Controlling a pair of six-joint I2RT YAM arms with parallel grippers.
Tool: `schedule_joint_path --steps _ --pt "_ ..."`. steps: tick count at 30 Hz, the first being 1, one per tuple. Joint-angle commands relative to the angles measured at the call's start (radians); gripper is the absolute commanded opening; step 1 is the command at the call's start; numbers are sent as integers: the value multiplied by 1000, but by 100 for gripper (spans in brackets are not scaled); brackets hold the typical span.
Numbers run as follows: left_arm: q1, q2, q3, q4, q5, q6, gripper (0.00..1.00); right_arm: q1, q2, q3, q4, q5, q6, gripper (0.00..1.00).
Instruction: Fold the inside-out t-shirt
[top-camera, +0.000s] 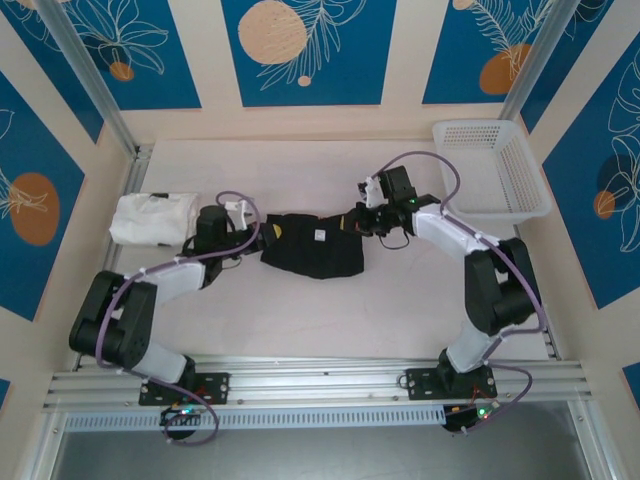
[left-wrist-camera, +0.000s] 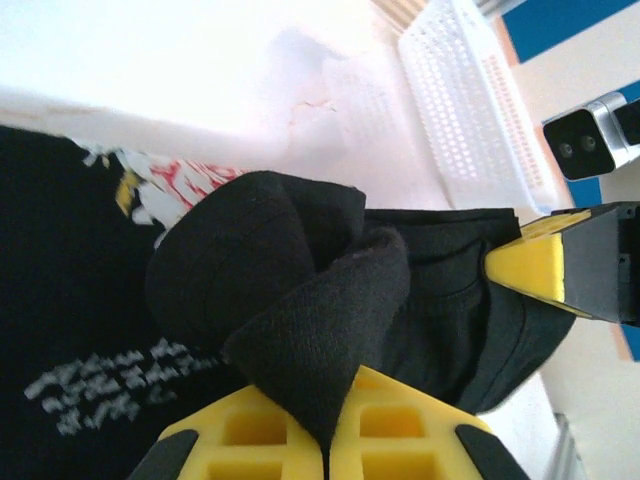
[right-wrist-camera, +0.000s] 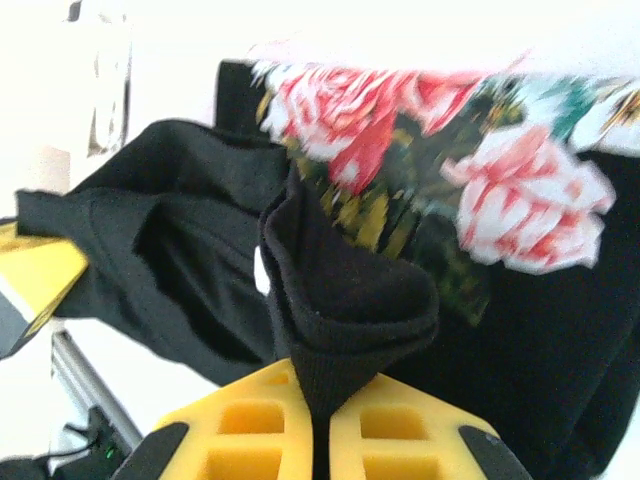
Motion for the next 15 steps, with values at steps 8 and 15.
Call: schedule_joint_path --steps 8,15 --pt "34 262 210 -50 -132 153 4 -61 334 253 -126 43 -55 4" --pt "72 391 344 -173 -207 179 30 -93 465 412 -246 93 -108 27"
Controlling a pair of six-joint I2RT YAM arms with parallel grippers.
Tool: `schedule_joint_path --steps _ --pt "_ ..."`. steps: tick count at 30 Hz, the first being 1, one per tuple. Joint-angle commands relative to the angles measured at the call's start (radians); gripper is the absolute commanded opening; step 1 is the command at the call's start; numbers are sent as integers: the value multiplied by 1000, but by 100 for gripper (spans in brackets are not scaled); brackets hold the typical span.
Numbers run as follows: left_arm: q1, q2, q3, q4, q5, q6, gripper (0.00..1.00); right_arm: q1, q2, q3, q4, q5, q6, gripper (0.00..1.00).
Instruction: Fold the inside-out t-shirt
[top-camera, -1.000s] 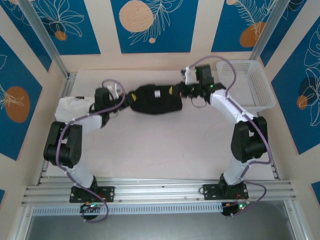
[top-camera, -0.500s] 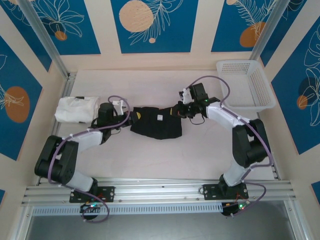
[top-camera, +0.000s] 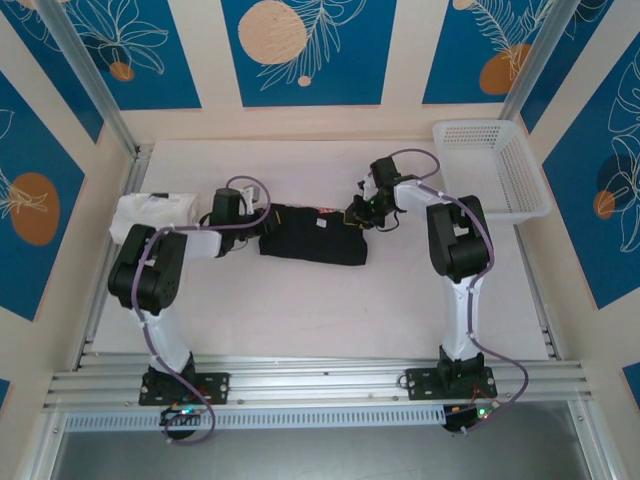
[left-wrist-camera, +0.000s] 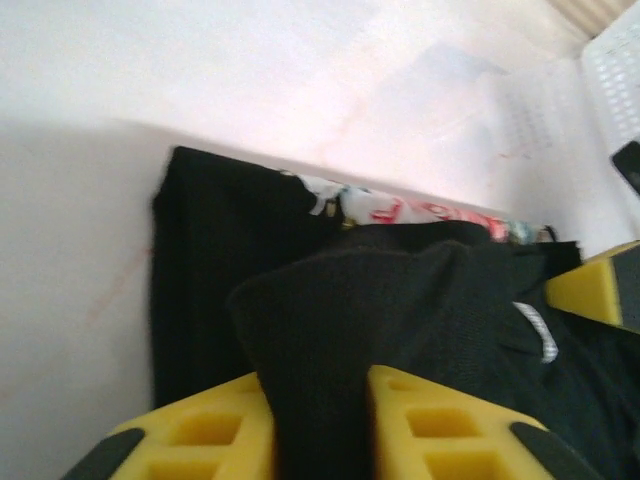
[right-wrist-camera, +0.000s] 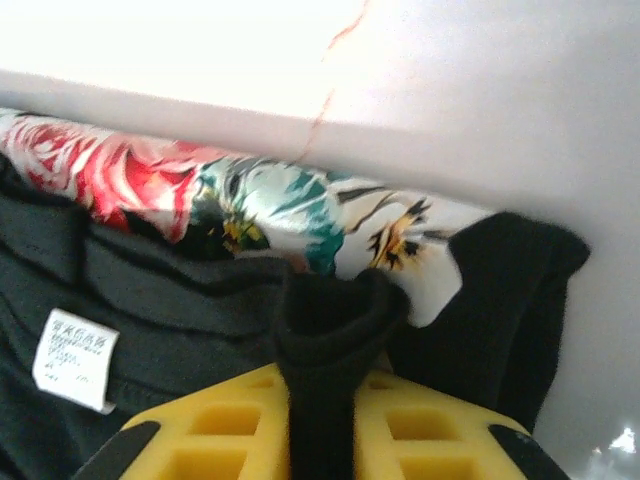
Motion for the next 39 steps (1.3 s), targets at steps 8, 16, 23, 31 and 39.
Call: schedule_joint_path --steps 8,16,23,31,39 --pt "31 -93 30 -249 -110 27 60 -64 -139 -15 -68 31 -82 43" --pt "28 -93 6 -260 79 24 82 -66 -310 -165 3 -9 -71 50" --pt "5 19 100 -302 164 45 83 -65 -334 -239 31 -29 -59 50" --pt "-49 105 150 -248 235 10 61 -64 -335 -275 61 -46 -45 50" --pt "-45 144 198 -214 282 -22 10 -64 -355 -298 67 -48 -42 50"
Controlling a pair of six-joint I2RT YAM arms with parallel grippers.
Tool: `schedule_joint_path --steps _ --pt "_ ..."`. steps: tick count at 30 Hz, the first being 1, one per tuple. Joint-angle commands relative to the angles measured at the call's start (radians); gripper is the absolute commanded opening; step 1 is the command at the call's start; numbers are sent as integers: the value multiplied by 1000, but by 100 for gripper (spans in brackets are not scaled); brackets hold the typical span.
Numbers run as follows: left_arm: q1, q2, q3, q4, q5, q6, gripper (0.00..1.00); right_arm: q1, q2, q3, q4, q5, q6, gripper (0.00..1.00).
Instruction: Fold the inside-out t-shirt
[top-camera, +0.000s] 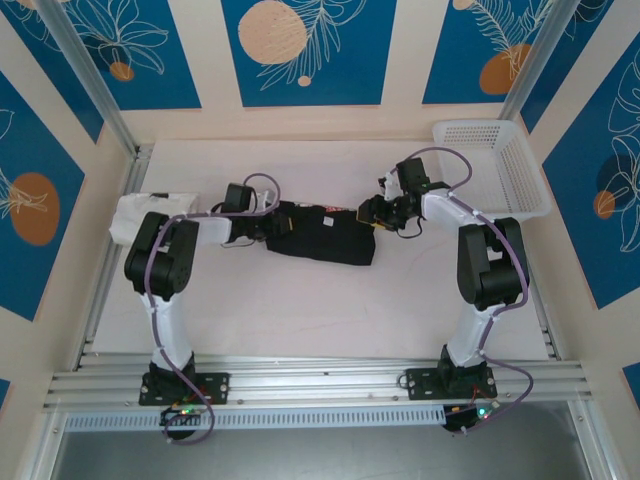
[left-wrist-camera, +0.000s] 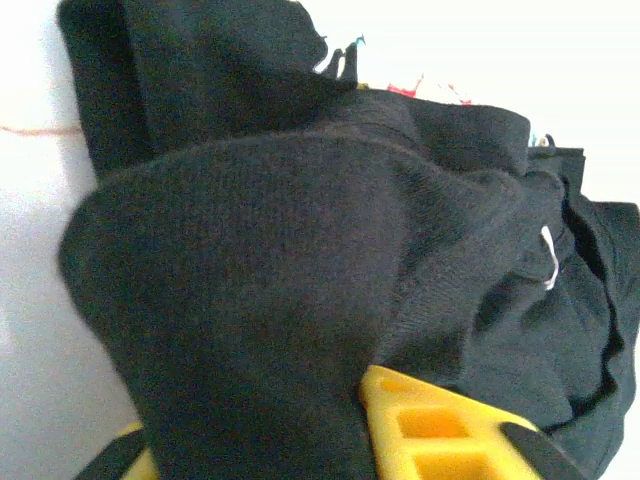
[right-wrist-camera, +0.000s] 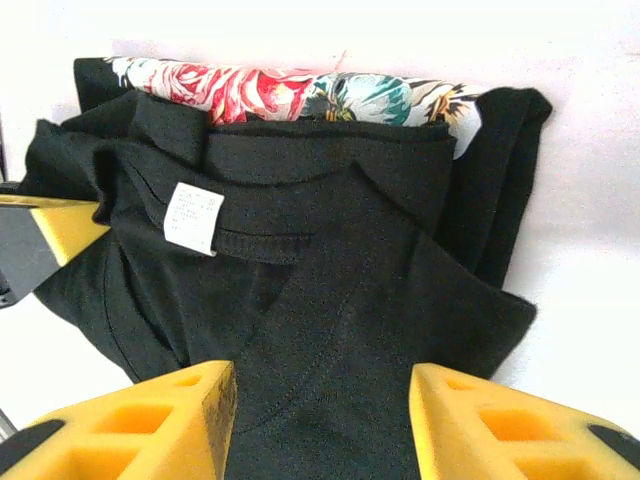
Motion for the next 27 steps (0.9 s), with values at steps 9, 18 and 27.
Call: schedule_joint_path --steps 9,18,27 --pt "67 -228 49 -343 -19 137 0 4 -256 -207 87 -9 41 50" --pt "180 -449 322 -990 -453 491 0 4 -401 -333 167 -1 27 50" --pt "338 -501 469 -1092 -625 640 0 5 -400 -357 202 -50 23 51"
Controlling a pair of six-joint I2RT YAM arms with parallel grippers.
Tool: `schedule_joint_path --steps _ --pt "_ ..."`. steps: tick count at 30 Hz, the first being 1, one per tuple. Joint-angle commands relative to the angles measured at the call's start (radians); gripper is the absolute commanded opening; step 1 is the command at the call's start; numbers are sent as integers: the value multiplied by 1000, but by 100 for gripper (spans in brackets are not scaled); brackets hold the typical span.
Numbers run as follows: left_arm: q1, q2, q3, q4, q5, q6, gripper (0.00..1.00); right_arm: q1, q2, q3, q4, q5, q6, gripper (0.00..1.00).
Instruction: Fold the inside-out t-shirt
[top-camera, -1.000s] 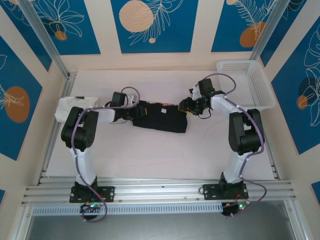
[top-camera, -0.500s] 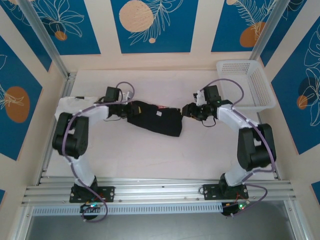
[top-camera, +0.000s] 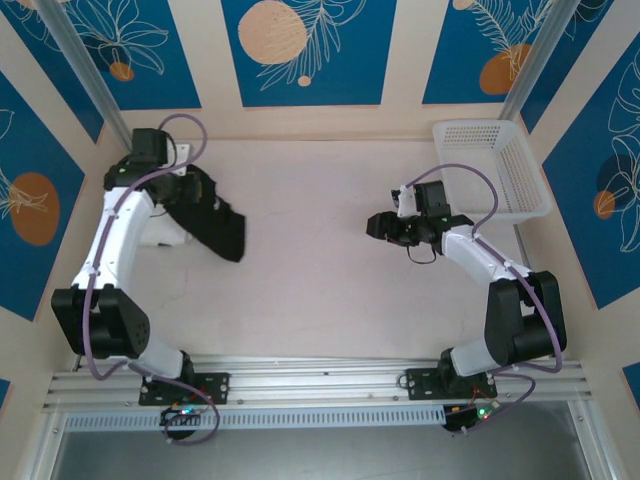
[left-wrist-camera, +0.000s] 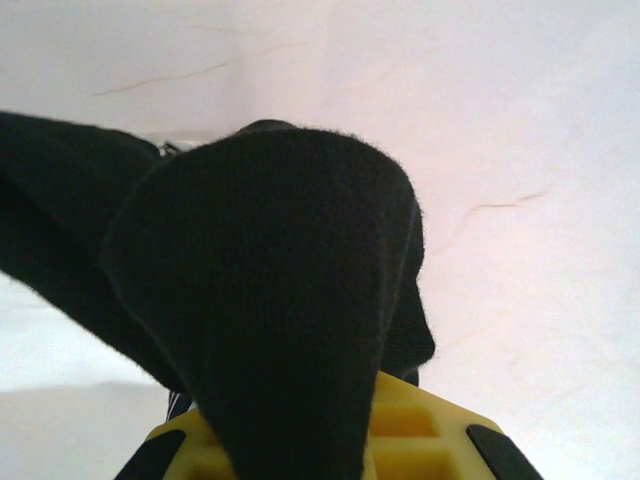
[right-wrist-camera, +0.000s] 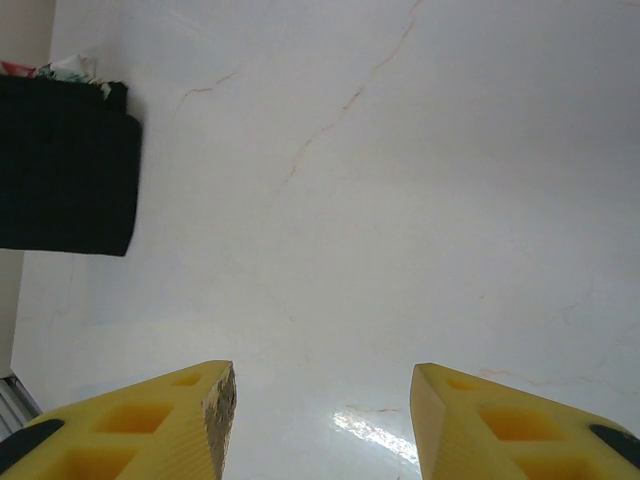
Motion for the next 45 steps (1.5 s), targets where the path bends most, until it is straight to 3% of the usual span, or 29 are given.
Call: schedule_joint_path --steps 1,15,21,26,29,32,40,45 --pt "41 -10 60 -84 -68 96 0 5 -15 -12 27 -40 -10 51" --pt "111 -5 230 -45 -41 113 0 19 16 4 15 -9 -21 51" --pt "178 48 292 -35 -112 149 0 25 36 18 4 7 -28 51" --pt "219 117 249 61 -177 194 0 36 58 27 -2 15 -34 51" --pt "243 200 222 132 -274 192 1 40 63 32 -12 22 -38 51" --pt "269 303 262 145 -409 152 28 42 54 36 -28 32 -45 51" --pt "286 435 324 113 -710 117 66 43 4 33 -68 63 -49 51" --pt "285 345 312 65 -658 36 78 43 -56 21 -113 124 -62 52"
